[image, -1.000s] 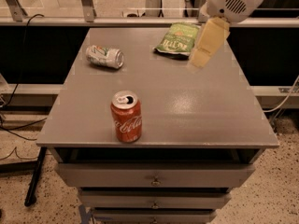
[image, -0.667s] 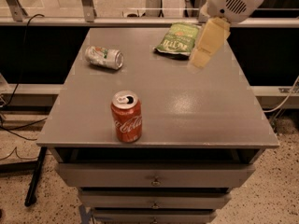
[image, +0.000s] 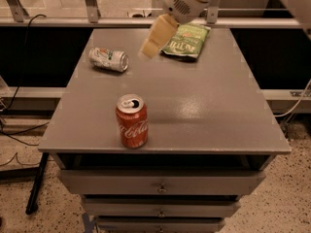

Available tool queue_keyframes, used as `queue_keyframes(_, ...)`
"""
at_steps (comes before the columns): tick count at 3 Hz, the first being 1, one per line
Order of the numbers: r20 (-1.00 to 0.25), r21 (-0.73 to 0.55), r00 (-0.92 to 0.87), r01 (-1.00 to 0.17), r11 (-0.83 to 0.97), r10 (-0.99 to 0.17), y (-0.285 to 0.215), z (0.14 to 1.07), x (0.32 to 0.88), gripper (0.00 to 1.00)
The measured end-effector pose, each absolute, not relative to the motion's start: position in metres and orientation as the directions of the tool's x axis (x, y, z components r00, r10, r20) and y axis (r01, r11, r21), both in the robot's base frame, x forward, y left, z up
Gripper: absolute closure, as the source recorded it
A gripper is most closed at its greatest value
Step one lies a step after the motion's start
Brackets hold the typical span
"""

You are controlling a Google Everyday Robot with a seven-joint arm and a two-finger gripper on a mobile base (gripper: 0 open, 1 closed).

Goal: Place 7up can upright

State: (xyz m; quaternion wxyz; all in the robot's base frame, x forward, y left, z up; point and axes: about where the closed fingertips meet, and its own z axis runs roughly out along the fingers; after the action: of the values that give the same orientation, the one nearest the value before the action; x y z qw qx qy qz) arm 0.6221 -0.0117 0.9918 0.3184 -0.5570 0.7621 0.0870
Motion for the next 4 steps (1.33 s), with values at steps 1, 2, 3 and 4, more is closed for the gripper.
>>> queue_keyframes(1, -0.647, -0.182, -0.184, -0.905, 0.384, -0.740, 0.075, 0.979, 0.674, 0.00)
queue_keyframes(2, -0.634, -0.155, -0.201, -0.913, 0.377, -0.747, 0.127, 0.960, 0.700, 0.00)
queue_keyframes(3, -0.575, -0.133, -0.244, -0.914, 0.383, -0.781, 0.163, 0.930, 0.719, 0.00)
queue_keyframes(4, -0.487, -0.127, -0.282, -0.914, 0.386, -0.827, 0.185, 0.896, 0.730, 0.00)
